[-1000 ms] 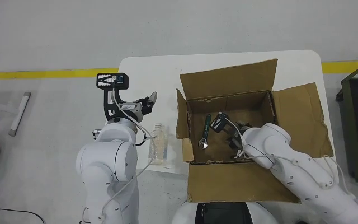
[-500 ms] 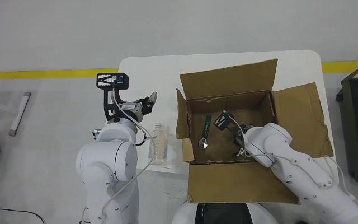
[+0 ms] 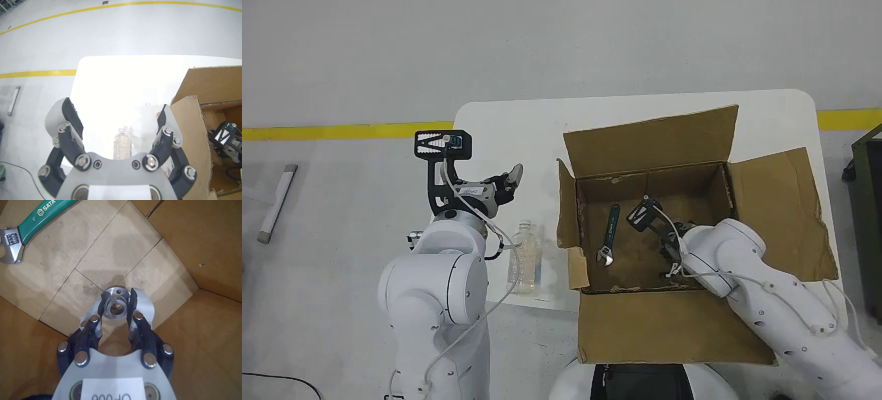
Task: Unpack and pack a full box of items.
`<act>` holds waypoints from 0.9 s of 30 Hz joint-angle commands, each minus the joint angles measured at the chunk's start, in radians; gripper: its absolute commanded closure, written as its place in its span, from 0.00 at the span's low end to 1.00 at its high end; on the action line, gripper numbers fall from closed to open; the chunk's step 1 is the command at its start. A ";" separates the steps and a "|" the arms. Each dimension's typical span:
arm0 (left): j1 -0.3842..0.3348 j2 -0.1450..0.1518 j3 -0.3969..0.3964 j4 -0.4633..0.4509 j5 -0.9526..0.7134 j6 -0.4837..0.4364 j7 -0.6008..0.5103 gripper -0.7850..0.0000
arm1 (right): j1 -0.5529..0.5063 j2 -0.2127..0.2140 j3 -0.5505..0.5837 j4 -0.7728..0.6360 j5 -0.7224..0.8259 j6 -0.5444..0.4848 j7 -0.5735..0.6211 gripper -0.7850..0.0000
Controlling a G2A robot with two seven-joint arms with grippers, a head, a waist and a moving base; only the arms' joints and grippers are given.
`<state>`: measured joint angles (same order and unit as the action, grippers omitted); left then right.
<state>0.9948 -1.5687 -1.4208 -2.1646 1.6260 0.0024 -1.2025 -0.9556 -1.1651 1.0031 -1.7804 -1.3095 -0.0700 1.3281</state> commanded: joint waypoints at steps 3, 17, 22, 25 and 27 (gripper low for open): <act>0.000 0.000 0.000 0.000 0.000 0.000 0.000 0.00 | -0.001 -0.003 0.000 0.004 0.003 -0.002 -0.001 0.62; 0.000 0.000 0.000 0.000 0.000 0.000 0.000 0.00 | -0.009 -0.012 0.010 0.019 0.006 -0.008 -0.008 1.00; 0.000 0.000 0.000 0.000 0.000 0.000 0.000 0.00 | -0.014 -0.013 0.020 -0.001 0.000 -0.009 -0.004 1.00; 0.000 0.000 0.000 0.000 0.000 0.000 0.000 0.00 | -0.017 -0.014 0.027 -0.020 -0.001 -0.009 -0.004 1.00; 0.000 0.000 0.000 0.000 0.000 0.000 0.000 0.00 | -0.021 -0.014 0.037 -0.037 0.009 -0.004 -0.013 1.00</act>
<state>0.9948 -1.5687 -1.4208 -2.1646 1.6260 0.0024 -1.2025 -0.9745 -1.1793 1.0351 -1.8087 -1.3062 -0.0763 1.3202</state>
